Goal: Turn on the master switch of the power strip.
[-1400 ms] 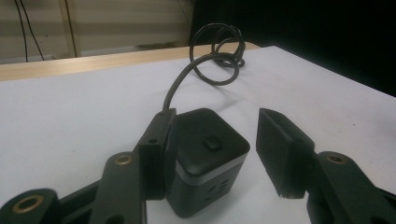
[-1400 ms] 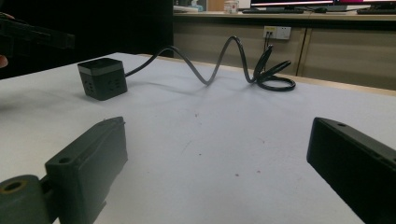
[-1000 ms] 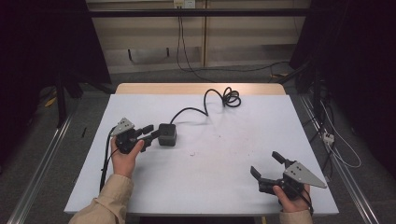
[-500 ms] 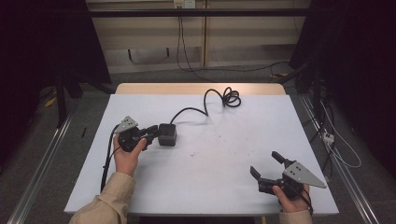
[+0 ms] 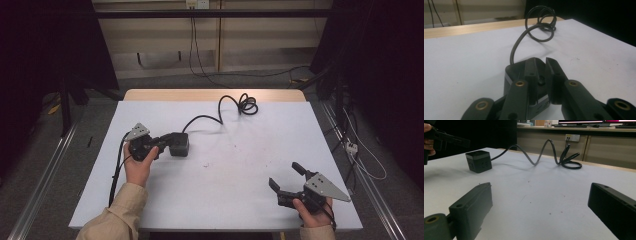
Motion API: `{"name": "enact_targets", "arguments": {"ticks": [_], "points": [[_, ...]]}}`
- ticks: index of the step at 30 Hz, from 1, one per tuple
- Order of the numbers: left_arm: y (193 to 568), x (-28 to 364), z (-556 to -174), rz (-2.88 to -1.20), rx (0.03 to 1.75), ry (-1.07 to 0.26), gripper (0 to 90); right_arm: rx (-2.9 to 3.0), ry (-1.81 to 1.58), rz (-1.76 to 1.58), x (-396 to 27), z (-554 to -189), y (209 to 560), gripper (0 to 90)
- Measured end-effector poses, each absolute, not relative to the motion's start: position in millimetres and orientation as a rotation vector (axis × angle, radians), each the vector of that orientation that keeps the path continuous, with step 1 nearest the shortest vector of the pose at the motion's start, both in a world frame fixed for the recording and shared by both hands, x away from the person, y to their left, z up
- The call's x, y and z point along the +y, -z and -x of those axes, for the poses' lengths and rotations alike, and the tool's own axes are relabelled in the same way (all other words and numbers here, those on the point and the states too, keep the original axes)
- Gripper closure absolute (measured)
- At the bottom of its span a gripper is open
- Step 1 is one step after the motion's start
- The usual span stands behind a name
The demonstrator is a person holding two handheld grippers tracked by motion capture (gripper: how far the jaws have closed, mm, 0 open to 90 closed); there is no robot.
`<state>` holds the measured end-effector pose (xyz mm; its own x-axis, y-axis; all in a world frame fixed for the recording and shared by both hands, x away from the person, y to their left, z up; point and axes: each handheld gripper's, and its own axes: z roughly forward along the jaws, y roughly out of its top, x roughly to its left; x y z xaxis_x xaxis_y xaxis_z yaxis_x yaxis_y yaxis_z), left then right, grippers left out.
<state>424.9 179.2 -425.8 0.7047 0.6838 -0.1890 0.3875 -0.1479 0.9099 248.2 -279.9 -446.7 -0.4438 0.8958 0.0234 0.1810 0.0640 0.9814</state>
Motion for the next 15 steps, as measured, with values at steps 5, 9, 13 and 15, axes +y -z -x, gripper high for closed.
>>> {"name": "enact_targets", "arguments": {"ticks": [5,9,13,15], "points": [[427.3,180.4,-426.4,-1.774,0.85,-0.313,85.4,1.707,-1.427,-1.075,-279.2,-247.8,446.0,5.1],[427.1,179.6,-426.9,-1.768,0.858,-0.31,89.5,1.7,-1.424,-1.08,-280.5,-247.9,445.7,5.1],[428.5,179.4,-428.5,-1.769,0.88,-0.304,90.0,1.704,-1.424,-1.08,-280.1,-248.2,446.3,5.2],[429.1,179.5,-428.6,-1.786,0.88,-0.309,90.0,1.706,-1.424,-1.077,-280.0,-248.0,446.1,5.2]]}}
